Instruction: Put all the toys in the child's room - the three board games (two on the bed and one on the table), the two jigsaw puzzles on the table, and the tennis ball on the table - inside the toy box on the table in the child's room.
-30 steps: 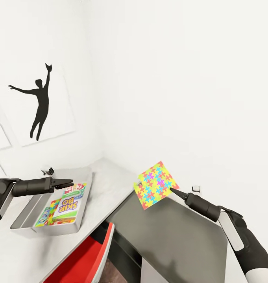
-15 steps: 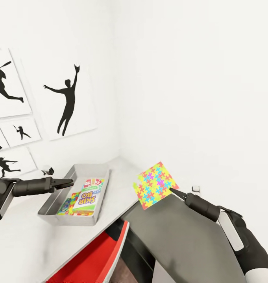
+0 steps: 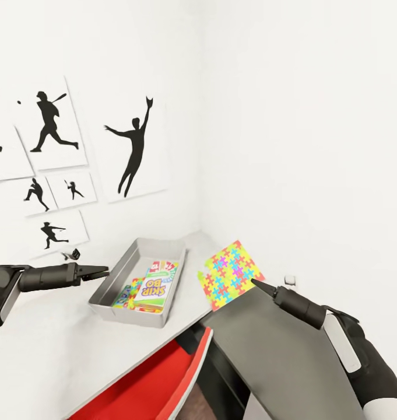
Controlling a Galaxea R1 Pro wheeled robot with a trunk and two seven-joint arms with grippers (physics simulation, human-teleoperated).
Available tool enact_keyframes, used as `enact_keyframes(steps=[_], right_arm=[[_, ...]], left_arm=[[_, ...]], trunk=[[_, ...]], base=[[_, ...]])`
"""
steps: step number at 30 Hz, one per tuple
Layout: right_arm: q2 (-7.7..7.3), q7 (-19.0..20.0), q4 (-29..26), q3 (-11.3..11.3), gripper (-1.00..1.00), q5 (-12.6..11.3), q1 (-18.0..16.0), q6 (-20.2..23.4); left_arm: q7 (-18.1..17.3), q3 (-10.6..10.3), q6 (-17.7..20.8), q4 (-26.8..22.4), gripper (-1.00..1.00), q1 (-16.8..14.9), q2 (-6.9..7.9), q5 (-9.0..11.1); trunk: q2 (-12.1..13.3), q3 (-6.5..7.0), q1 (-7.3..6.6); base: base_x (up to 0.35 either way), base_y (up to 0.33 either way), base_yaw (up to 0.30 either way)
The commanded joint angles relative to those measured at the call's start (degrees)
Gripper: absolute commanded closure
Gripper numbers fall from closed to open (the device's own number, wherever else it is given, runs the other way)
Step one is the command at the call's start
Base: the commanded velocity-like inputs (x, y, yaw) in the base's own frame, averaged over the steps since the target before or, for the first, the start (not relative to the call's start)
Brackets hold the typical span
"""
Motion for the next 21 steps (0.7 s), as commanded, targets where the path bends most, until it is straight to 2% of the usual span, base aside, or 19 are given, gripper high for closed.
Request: enact_keyframes(steps=[1,11,21], right_arm=[[-0.01,0.09,-0.01,-0.03,1.0,-0.34,-0.04,0.42],[0.07,-0.03,0.03,-0.03,1.0,-0.34,-0.04,0.42],[0.13,-1.27,-0.01,0.03,1.0,-0.34,-0.04,0.42]], left_arm=[[-0.22,-0.03,0.61,0.03,-1.0,-0.06,0.01,-0.02],[-0.22,-0.03,0.61,0.09,-1.0,-0.06,0.01,-0.02],[-0.22,-0.03,0.61,0.08,-1.0,-0.06,0.01,-0.02]], trunk=[[-0.13,-0.15,0.04],[-0.13,-0.16,0.04],[-0.13,-0.17,0.04]], base=[[0.0,0.047,0.095],[0.0,0.008,0.016],[-0.048,0.056,0.242]])
